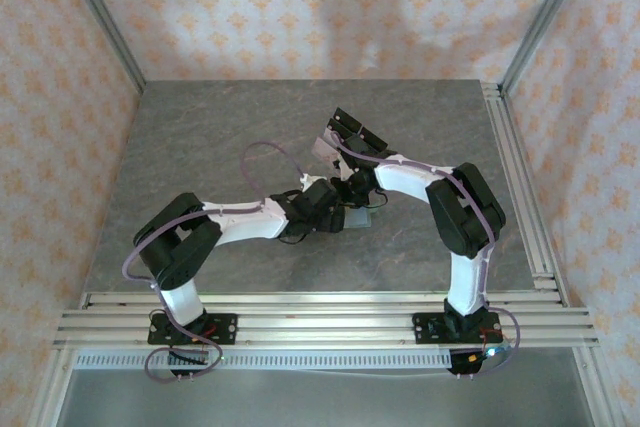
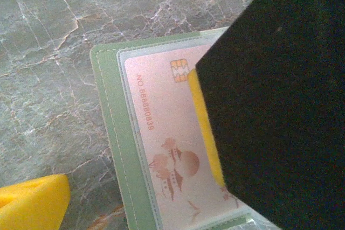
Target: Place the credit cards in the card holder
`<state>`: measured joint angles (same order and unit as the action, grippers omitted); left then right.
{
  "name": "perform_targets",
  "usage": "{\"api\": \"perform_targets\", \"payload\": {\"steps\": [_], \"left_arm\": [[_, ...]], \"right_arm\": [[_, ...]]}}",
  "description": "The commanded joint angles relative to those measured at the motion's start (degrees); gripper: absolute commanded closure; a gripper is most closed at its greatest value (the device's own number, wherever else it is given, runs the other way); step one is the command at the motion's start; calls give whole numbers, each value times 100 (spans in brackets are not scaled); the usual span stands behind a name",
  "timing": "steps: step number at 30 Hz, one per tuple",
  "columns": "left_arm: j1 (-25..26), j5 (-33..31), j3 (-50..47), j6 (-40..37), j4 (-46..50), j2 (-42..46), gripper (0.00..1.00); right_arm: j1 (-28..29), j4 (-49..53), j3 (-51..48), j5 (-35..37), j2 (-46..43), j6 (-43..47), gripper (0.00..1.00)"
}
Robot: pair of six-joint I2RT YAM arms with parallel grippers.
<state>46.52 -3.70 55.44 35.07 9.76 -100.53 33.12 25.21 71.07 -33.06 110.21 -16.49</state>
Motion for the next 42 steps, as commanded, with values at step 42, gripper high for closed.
{"api": "perform_targets", "payload": {"steps": [42], "left_arm": [[36, -265, -131, 132, 76, -154, 0]], "right_arm": [[-340, -257, -766, 384, -887, -573, 54]]}}
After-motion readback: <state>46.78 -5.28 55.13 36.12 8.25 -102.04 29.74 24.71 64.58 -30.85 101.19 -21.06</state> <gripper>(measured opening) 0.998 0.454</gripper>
